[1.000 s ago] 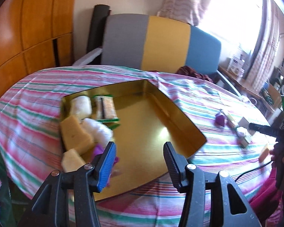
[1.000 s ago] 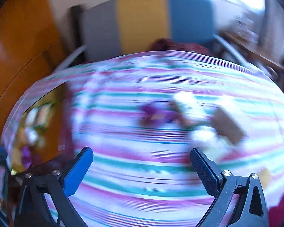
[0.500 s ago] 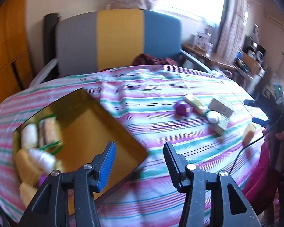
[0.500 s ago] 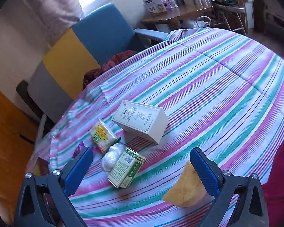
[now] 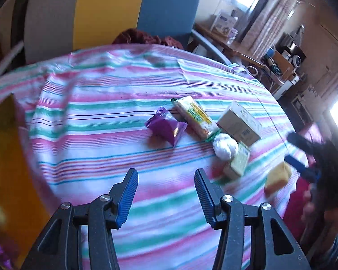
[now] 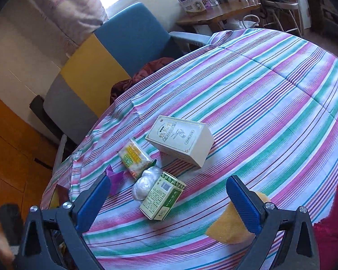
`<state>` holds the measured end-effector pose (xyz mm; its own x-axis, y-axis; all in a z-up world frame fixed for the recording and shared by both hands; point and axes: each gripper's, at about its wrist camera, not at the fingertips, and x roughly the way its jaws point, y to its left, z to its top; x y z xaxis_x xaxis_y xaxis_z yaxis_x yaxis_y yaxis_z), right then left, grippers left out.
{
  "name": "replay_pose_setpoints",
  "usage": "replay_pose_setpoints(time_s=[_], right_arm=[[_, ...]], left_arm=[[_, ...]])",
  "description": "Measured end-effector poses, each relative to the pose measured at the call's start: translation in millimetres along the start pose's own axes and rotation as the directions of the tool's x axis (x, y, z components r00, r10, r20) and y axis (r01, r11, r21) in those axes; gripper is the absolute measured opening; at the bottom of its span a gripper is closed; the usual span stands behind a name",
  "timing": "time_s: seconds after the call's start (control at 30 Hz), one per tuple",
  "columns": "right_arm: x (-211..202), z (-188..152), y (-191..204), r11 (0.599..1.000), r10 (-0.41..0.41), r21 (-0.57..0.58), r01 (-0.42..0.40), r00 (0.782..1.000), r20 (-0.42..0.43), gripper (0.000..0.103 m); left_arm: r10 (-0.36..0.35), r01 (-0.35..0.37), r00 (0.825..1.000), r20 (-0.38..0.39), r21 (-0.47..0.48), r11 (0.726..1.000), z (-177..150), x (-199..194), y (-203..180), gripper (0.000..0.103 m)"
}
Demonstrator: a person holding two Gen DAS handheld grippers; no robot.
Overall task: Organize objects
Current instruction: 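Grasp the purple packet with the left gripper while the right gripper grasps the yellow sponge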
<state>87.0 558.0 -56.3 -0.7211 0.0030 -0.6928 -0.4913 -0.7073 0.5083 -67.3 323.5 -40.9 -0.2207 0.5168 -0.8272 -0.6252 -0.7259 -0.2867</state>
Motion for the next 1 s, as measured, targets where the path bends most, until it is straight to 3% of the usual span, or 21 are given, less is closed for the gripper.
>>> replay_pose_setpoints(time_s=[0.17, 0.43, 0.57, 0.7, 0.73, 1.0], right_arm=[[3, 0, -1, 1.0, 0.028, -0.001, -0.028, 0.999, -0.019, 0.103], [7, -2, 1, 0.997, 0.072, 0.003, -0.072, 0.996, -0.047, 0.103], [5, -1, -2, 0.997, 0.08, 0.011, -0.08, 0.996, -0.042, 0.103], [4, 1, -5, 0.996, 0.08, 0.03, -0.079, 0.996, -0.037, 0.103], [4, 1, -6, 0.996, 0.079, 0.031, -0.078, 0.996, -0.036, 0.103], [4, 1, -6, 0.998, 0.06, 0.032, -0.059, 0.998, -0.036, 0.103]], left_arm=[[-0.019, 0.015, 0.999, -0.033, -0.111, 0.994, 25, 42, 4, 0.052], [-0.013, -0.005, 0.998, -0.058, -0.291, 0.957, 60, 92, 13, 0.053], [0.04, -0.055, 0.997, -0.067, -0.25, 0.967, 68, 109, 5, 0.05], [0.13, -0.133, 0.99, -0.049, -0.05, 0.99, 58, 108, -14, 0.041], [0.15, -0.15, 0.988, -0.046, 0.0, 0.989, 53, 107, -17, 0.034], [0.137, -0.134, 0.99, -0.042, 0.066, 0.989, 20, 79, -12, 0.034]])
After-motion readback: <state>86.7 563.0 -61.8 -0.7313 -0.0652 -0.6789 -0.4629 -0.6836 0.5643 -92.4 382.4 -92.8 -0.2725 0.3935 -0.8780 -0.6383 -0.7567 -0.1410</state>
